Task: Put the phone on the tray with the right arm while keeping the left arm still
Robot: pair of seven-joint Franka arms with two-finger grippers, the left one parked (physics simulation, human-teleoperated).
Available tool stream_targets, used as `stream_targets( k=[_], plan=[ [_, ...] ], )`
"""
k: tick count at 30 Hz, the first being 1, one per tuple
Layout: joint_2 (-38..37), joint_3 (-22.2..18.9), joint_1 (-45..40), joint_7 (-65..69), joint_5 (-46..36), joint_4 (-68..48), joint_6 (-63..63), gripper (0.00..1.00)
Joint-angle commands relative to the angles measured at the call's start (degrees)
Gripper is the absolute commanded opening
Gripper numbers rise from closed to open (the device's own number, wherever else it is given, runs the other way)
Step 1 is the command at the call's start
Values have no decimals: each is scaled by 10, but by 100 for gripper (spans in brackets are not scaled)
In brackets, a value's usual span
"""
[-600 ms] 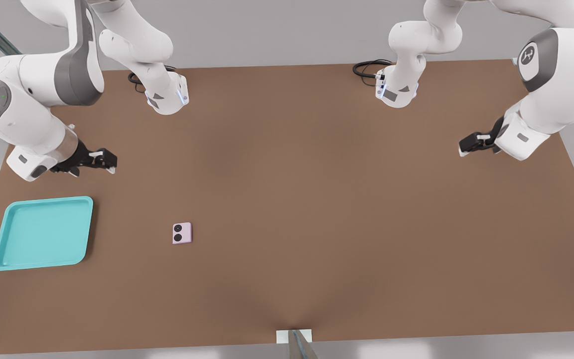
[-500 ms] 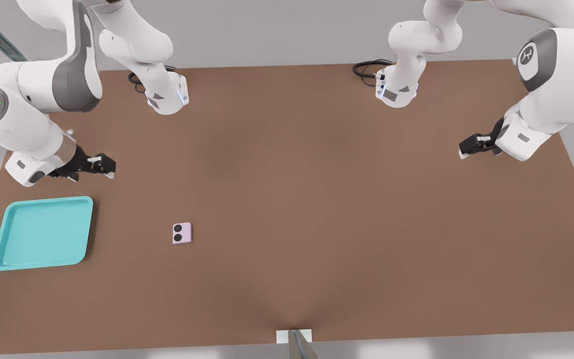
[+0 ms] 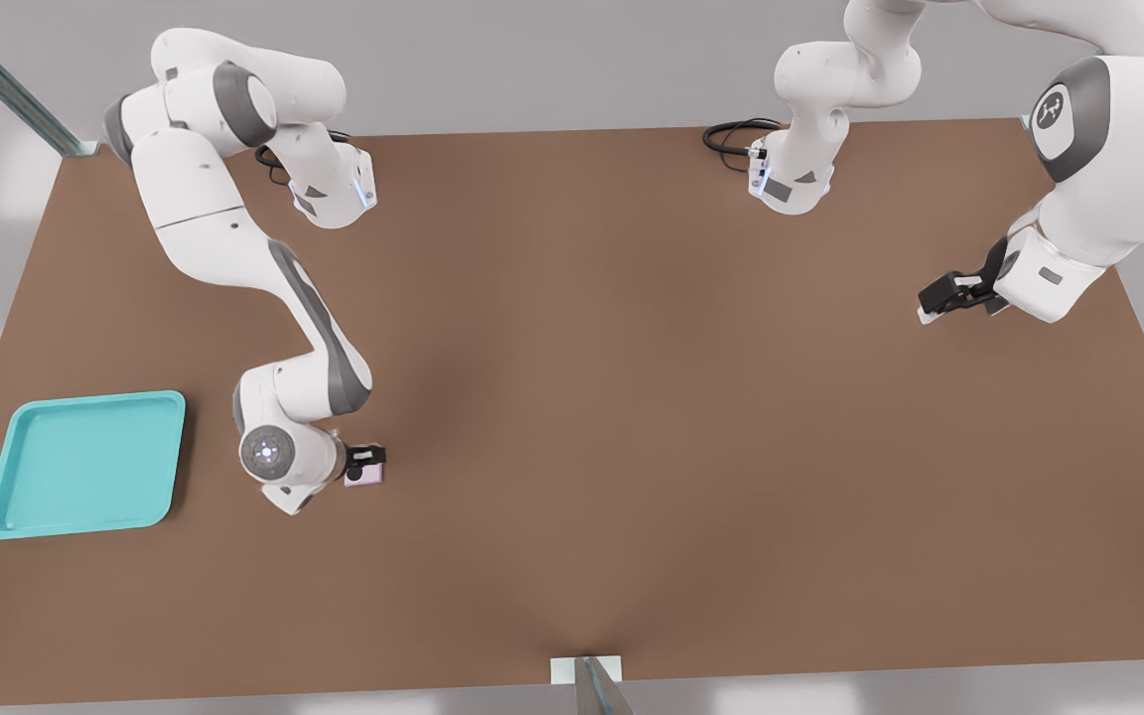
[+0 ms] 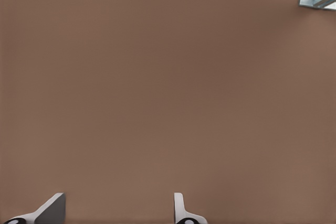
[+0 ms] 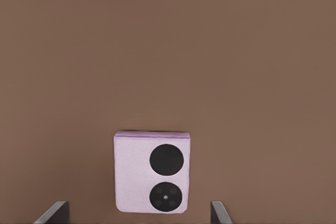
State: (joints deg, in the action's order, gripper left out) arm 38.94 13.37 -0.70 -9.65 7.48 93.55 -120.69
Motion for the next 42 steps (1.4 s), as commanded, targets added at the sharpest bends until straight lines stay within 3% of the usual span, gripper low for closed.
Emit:
stream_targets(
  k=[1, 21, 23, 31, 42],
  plan=[
    [6, 1, -2, -176, 3, 15, -92, 100],
    [26, 2, -18, -123, 3, 40, -121, 100],
    [26, 1, -19, -5, 4, 39, -121, 100],
    [20, 2, -18, 81, 4, 39, -103, 100],
    [23, 2, -18, 74, 2, 59, -105, 100]
  ],
)
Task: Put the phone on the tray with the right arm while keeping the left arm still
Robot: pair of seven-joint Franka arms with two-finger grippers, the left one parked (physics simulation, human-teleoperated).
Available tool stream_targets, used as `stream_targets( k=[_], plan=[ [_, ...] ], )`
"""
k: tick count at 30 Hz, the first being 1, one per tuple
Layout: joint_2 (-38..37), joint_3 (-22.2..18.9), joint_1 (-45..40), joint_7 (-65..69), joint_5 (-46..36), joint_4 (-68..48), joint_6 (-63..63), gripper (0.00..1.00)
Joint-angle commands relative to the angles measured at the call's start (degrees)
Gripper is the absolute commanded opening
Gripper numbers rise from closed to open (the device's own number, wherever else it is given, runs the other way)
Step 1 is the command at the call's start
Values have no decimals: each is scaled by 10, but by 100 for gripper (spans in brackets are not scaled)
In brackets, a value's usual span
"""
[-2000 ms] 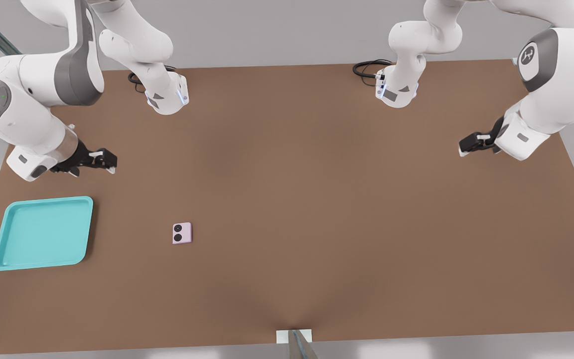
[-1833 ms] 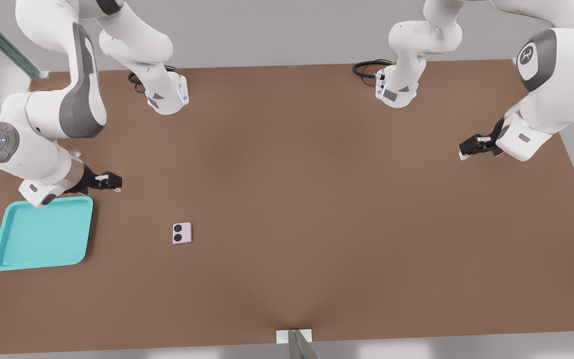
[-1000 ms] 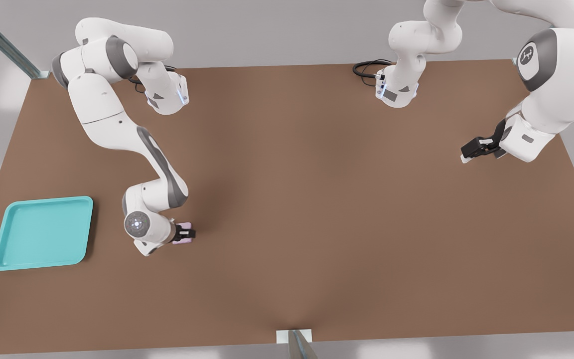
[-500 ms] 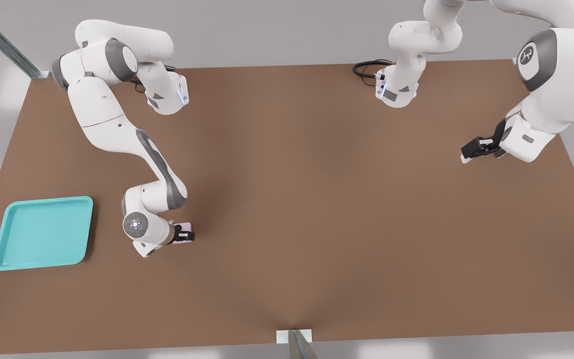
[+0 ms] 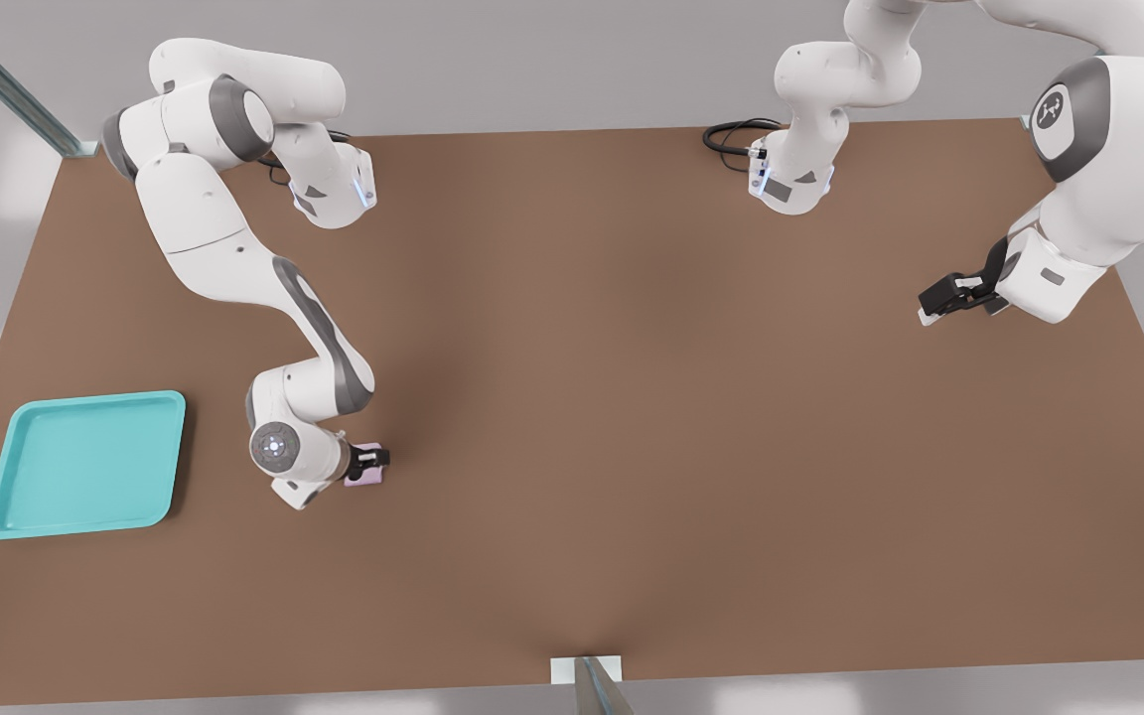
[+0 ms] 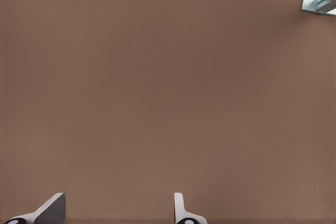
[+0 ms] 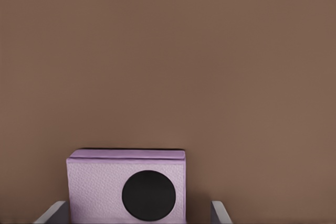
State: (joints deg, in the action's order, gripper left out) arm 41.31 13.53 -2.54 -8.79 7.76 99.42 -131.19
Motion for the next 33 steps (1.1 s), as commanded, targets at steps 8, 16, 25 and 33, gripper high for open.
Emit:
stream_targets(
  k=[8, 16, 25, 33],
  plan=[
    [0, 0, 1, 66, -2, 9, -6, 84],
    [-45, 3, -13, 73, -2, 3, 19, 82],
    [-90, 48, -256, 330, 1, 2, 94, 82],
    [-82, 39, -369, 494, 17, -31, 130, 81]
  ],
)
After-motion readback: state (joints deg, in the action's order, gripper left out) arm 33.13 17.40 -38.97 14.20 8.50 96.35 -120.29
